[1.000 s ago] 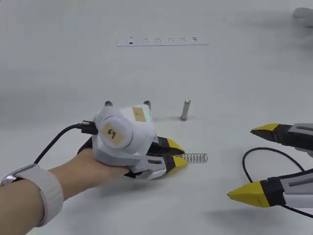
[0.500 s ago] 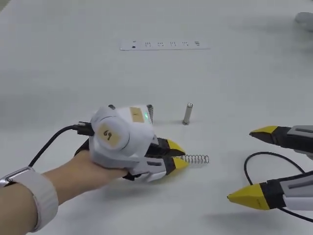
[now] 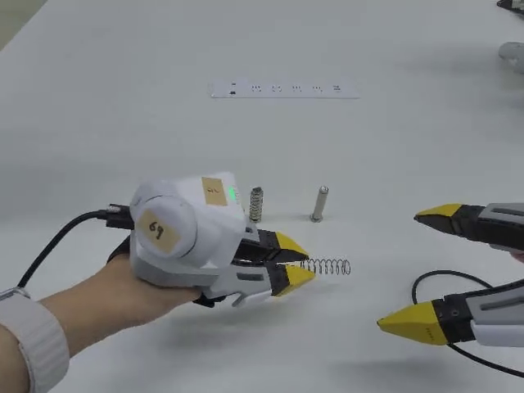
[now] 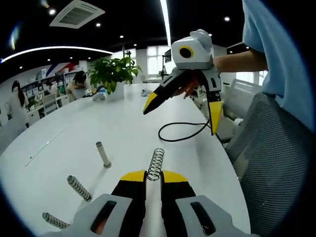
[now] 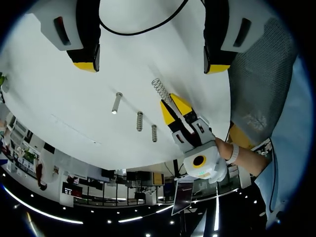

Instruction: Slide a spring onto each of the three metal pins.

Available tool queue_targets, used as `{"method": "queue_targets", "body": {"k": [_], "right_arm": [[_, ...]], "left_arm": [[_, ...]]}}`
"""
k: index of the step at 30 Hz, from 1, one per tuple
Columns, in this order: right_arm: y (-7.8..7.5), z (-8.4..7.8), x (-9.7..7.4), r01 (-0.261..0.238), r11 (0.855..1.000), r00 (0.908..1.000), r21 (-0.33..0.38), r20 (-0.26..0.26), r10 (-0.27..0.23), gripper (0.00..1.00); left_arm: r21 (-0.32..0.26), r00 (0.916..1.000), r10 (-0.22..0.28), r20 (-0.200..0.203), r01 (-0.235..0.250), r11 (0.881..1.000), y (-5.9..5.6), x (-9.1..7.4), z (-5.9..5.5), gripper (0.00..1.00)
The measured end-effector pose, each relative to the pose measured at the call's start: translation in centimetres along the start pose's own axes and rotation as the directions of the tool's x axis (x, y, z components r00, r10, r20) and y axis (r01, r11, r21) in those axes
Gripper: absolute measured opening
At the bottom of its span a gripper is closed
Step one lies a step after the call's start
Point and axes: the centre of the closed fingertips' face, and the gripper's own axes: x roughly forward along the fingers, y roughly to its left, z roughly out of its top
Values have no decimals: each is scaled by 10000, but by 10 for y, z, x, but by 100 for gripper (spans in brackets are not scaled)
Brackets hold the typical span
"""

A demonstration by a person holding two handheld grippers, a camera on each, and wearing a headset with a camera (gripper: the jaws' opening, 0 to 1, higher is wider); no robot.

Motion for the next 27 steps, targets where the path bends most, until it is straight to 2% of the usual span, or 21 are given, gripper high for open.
{"method": "queue_targets", "body": {"k": [7, 13, 21, 27], "right_arm": [[9, 13, 1, -261, 9994, 9996, -209, 70, 263, 72], [20, 24, 9, -673, 9962, 9977, -544, 73, 678, 70], [38, 41, 22, -1404, 9845, 9900, -1054, 13, 1413, 67], [45, 50, 27, -1754, 9757, 9841, -1316, 34, 1774, 64]], "left_arm": [[82, 9991, 336, 256, -339, 9994, -5, -17, 7, 3], [-136, 9967, 742, 332, -738, 9972, -10, -36, 2, 3], [-433, 9910, 1224, 534, -1202, 9918, -14, -61, 3, 3], [-685, 9879, 1391, 689, -1344, 9886, -17, -71, 4, 3]]}}
